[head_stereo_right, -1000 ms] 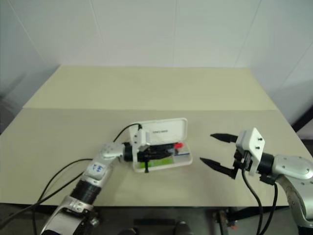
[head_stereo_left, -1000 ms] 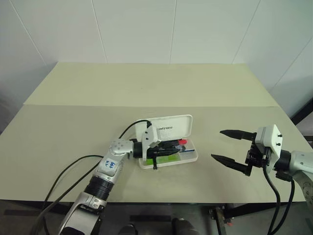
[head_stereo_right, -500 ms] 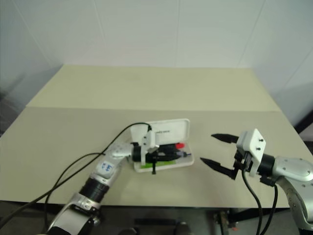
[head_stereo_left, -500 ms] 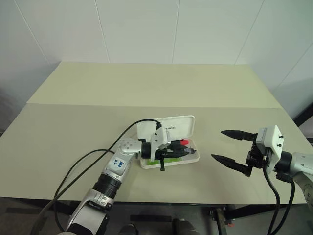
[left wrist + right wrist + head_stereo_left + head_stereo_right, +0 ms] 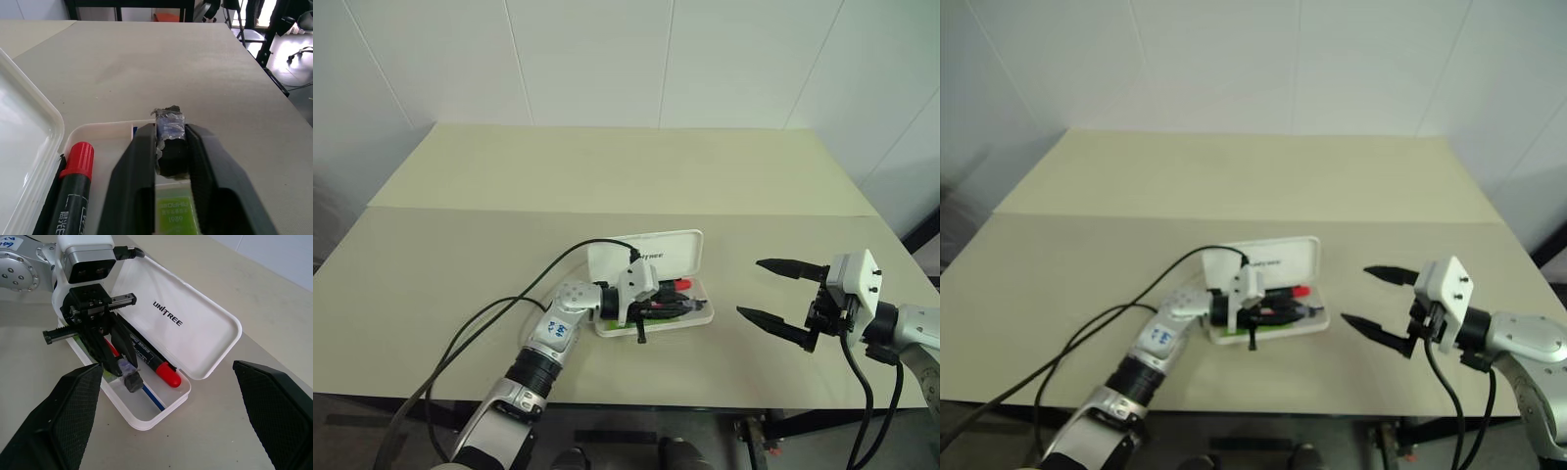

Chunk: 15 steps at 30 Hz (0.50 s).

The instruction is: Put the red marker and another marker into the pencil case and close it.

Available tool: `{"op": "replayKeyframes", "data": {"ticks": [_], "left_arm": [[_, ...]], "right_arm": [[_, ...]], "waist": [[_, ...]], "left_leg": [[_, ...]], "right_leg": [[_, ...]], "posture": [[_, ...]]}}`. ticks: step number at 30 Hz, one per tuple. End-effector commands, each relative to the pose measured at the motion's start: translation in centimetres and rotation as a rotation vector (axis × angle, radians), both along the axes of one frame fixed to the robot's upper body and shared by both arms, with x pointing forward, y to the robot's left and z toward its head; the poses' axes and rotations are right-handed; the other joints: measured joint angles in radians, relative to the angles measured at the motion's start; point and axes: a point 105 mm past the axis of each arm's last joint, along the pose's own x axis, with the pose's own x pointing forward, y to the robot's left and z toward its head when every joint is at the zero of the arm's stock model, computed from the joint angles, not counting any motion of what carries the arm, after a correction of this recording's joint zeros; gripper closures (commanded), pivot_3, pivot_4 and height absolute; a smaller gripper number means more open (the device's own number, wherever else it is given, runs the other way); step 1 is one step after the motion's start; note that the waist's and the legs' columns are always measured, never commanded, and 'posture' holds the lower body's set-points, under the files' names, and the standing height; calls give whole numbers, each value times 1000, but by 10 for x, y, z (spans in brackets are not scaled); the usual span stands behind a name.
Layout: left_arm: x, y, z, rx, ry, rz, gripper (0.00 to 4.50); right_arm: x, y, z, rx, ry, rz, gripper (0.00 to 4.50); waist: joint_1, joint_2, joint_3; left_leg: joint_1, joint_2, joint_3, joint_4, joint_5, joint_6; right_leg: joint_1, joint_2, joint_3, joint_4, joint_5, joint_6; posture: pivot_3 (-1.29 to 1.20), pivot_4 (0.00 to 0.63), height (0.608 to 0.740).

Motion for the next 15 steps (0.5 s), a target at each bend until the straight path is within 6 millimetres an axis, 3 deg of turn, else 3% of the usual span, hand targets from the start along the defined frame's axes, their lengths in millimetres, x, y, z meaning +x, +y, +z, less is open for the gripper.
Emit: {"op": "replayKeyframes", "data": {"ticks": [1, 7, 15], "left_arm": [[0, -5, 13, -36, -27, -11, 2184], [-3, -5, 21, -79, -9, -32, 194], [-20, 2, 35, -132, 9, -129, 43]], "right_arm": [[-3, 4, 12, 6, -63, 13, 0], [-1, 5, 12, 8, -65, 16, 0], [4, 7, 11, 13, -63, 26, 0]], "waist": [[0, 0, 0], [0, 0, 0], [0, 0, 0]], "left_leg": [[0, 0, 0, 0, 0, 0], [0, 0, 0, 0, 0, 0], [0, 0, 0, 0, 0, 0]], "right_leg": [[0, 0, 0, 0, 0, 0], [0, 0, 0, 0, 0, 0], [0, 0, 0, 0, 0, 0]], "posture": [[0, 150, 740], [0, 150, 740], [0, 150, 740]]}}
